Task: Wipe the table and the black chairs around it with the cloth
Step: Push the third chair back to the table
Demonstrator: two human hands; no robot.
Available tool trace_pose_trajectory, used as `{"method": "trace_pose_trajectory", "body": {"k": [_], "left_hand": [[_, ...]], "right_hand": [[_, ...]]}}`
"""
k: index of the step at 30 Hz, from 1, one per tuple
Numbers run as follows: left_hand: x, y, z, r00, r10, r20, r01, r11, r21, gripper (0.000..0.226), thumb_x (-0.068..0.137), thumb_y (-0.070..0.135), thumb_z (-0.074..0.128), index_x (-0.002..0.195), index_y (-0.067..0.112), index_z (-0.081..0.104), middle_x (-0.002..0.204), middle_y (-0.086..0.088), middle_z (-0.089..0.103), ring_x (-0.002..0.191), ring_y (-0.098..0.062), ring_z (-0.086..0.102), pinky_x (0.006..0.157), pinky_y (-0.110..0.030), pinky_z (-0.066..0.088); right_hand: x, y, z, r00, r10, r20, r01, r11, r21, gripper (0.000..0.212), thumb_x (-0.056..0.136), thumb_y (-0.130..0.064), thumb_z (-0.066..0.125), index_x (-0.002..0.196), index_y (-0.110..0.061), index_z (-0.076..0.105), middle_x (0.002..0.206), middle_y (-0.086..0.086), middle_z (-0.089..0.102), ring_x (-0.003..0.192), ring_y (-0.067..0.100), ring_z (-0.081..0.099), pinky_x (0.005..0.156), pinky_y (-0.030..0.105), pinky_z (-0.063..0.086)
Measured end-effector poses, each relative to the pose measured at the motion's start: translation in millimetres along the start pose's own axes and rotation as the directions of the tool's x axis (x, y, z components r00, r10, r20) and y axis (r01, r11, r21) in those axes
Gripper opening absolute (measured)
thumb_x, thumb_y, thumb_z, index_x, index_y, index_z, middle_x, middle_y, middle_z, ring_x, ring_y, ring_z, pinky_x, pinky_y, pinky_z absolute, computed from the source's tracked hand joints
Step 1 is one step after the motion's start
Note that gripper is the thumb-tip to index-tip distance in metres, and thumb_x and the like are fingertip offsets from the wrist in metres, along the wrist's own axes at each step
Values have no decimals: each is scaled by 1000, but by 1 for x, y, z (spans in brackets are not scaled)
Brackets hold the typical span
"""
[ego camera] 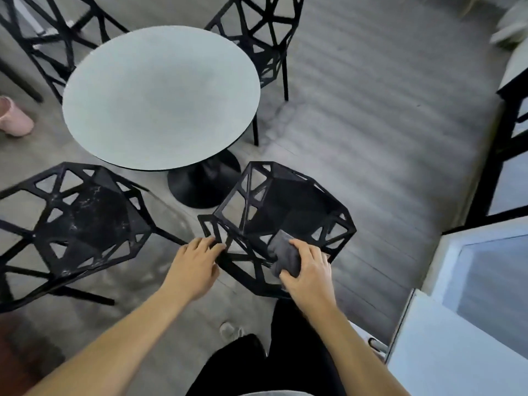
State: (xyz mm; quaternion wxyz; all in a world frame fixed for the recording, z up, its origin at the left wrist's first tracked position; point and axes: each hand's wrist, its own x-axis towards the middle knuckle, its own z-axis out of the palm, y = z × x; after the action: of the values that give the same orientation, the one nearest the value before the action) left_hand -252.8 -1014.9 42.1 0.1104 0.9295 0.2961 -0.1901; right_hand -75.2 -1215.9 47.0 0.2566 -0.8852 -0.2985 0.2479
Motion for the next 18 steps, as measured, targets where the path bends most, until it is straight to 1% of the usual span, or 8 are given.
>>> {"method": "trace_pose_trajectory", "body": {"k": [2,4,7,11,13,15,17,18], "left_hand": [[1,2,3,996,17,84,-20,999,36,56,96,34,51,150,31,39,159,-1,35,148,-30,28,112,-44,34],[-1,1,5,990,-3,143,-9,996,86,56,100,40,43,154,32,30,163,1,25,152,-29,18,116,-42,29],[-11,1,6,988,-10,156,-2,997,78,55,103,41,39,156,30,27,164,0,23,153,-29,15,117,-41,28],[-11,-2,13,992,36,119,-43,997,58,57,103,42,41,156,29,26,165,-4,21,152,-29,17,117,-42,28],[-2,-8,15,990,69,122,-79,994,78,58,102,47,42,156,29,28,165,-6,20,152,-29,17,118,-43,27],[12,-17,13,983,114,146,-132,984,119,61,101,56,39,155,30,28,165,-5,20,152,-29,15,119,-45,24],[29,-31,10,971,155,179,-183,971,151,70,96,69,32,155,31,27,165,-4,20,153,-29,13,121,-45,20],[37,-39,8,966,167,199,-199,968,155,80,90,78,25,155,32,27,165,-3,20,153,-28,12,122,-45,18]], "right_hand": [[-3,2,7,1000,6,16,-6,1000,-2,70,79,-35,73,142,-39,44,135,-13,46,124,12,41,114,34,31],[-3,3,13,999,6,41,-5,1000,-14,70,79,-35,72,143,-38,43,135,-11,46,124,14,42,114,34,31],[-2,8,22,997,11,80,-7,999,-49,69,79,-36,70,143,-37,43,132,-9,47,122,16,43,114,37,32],[-11,14,31,996,23,90,-12,992,-123,70,77,-40,69,143,-36,44,127,-6,48,119,20,45,110,37,35],[-20,18,35,998,40,56,-29,983,-180,71,75,-41,70,142,-35,46,126,-3,48,117,22,46,106,39,39],[-32,21,40,997,73,-19,-75,974,-211,70,73,-42,73,138,-33,50,121,0,49,112,25,47,99,40,43],[-42,22,47,982,147,-122,-170,962,-214,67,72,-43,74,134,-32,50,118,1,48,108,27,47,94,42,45],[-46,20,50,965,207,-164,-238,950,-202,66,74,-43,73,134,-33,48,118,2,47,109,28,47,93,44,45]]}}
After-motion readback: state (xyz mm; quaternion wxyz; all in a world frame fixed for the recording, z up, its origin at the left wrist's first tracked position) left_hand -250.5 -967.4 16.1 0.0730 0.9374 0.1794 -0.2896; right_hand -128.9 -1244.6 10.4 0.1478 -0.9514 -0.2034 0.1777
